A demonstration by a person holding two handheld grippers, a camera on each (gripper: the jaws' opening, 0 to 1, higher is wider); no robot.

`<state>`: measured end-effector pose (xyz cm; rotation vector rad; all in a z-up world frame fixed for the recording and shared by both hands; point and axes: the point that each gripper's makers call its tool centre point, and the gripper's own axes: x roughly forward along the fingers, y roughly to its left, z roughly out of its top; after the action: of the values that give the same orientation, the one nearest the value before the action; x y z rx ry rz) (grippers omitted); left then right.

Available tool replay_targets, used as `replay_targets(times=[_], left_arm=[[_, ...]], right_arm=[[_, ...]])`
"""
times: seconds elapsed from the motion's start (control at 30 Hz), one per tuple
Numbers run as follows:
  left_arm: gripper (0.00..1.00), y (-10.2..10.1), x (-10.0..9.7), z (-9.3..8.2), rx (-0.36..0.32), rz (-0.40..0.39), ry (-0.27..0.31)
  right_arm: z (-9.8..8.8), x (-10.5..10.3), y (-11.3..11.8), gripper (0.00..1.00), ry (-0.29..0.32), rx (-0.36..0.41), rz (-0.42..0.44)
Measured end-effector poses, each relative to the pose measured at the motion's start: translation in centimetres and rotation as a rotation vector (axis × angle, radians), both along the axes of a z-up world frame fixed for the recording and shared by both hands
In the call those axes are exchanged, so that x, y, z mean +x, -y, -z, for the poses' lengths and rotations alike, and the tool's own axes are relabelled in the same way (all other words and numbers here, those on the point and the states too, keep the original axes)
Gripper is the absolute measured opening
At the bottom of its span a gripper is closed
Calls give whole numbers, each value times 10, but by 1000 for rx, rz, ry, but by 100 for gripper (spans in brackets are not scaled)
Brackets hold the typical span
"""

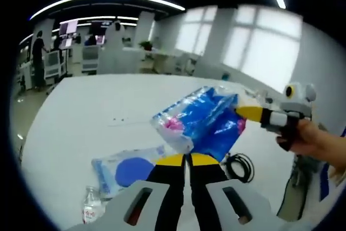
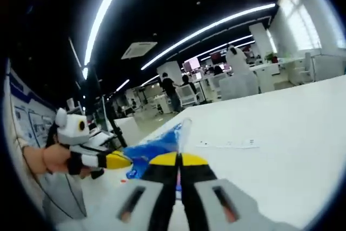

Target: Arrange the tabletop items into an orderly group along one side of the table until the central work area is clear of visible clutter.

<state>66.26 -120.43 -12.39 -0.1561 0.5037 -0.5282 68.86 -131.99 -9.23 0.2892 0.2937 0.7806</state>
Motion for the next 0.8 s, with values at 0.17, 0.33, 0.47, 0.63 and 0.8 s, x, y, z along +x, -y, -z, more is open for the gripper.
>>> replay_targets(times=[0.17, 0.33, 0.47, 0.63, 0.8], left_arm=[[0, 25, -2, -6, -1, 41, 11], [0, 48, -2, -9, 0, 76, 17], [0, 67, 0, -13, -9, 104, 21], [0, 90, 3, -14, -6, 138, 26], [0, 111, 12, -12, -1, 157, 24]], right_arm=[[-1, -7, 27, 0, 0, -24, 44], [-4, -12, 52, 0, 4, -34, 82], [-9, -15, 71, 0, 14, -39, 109], [-9, -17, 95, 0, 20, -47, 150], [-1, -15, 116, 0, 7, -57, 192]])
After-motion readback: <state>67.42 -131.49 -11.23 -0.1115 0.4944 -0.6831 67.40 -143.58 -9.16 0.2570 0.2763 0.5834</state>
